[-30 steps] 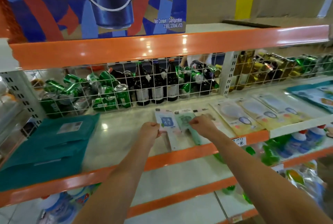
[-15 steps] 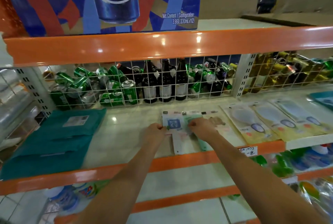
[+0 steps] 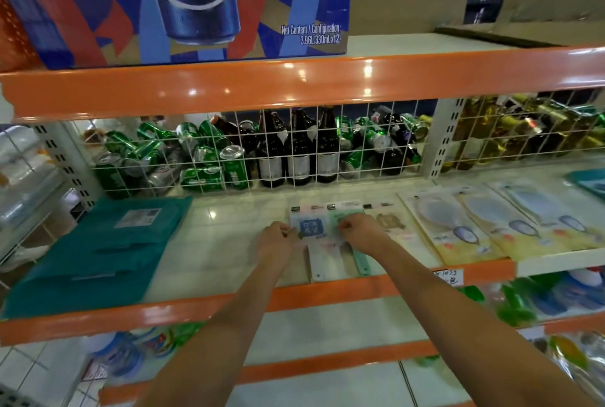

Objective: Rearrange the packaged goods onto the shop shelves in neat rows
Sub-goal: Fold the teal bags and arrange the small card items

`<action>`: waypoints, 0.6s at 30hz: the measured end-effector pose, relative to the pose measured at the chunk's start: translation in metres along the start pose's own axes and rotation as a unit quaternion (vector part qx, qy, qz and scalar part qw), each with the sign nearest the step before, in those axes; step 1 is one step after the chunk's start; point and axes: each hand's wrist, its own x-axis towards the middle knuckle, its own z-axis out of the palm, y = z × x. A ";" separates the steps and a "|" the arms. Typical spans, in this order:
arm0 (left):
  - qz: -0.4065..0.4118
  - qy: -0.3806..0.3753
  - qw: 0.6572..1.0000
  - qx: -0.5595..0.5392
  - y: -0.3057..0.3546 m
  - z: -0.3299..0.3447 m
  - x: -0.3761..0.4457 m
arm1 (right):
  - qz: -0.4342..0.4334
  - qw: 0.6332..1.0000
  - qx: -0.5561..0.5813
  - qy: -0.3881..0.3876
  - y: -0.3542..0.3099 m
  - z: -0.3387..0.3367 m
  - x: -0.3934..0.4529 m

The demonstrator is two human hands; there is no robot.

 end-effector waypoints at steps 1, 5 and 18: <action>0.018 -0.001 1.000 0.023 0.001 -0.002 0.000 | -0.007 1.000 -0.017 0.002 -0.001 -0.002 0.001; 0.098 0.004 0.980 0.172 0.001 -0.019 0.000 | -0.045 0.997 -0.061 0.002 -0.008 -0.006 0.008; 0.088 0.111 0.909 0.392 -0.039 -0.102 -0.028 | -0.221 0.966 -0.134 0.007 -0.101 0.021 0.013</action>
